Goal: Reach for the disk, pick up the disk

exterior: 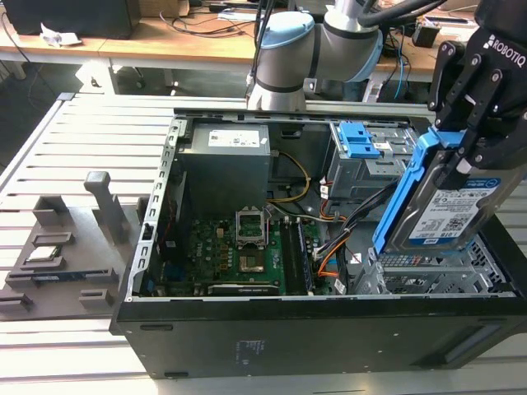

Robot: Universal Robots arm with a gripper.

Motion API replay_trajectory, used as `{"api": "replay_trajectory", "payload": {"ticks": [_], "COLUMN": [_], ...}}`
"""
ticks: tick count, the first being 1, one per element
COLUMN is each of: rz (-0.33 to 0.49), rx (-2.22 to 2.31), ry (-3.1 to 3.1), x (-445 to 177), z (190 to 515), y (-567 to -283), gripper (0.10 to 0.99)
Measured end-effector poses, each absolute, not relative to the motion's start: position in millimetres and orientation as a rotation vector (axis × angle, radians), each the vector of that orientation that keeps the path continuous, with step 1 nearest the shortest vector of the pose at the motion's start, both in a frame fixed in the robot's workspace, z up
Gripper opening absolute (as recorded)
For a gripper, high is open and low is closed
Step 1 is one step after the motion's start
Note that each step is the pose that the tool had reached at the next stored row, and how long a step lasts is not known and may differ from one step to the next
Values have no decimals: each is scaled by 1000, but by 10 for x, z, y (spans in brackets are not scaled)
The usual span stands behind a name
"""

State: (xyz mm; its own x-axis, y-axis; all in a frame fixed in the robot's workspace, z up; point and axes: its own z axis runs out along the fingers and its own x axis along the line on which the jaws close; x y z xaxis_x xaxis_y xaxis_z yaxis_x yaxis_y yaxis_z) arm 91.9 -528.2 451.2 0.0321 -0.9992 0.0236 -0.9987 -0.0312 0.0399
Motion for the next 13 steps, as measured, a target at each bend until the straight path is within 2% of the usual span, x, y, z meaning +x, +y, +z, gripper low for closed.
{"api": "replay_trajectory", "payload": {"ticks": [13], "rz": [-15], "rx": [2196], "ry": [-2185], "x": [919], "z": [4464], "y": [-5282], "gripper": [365]}}
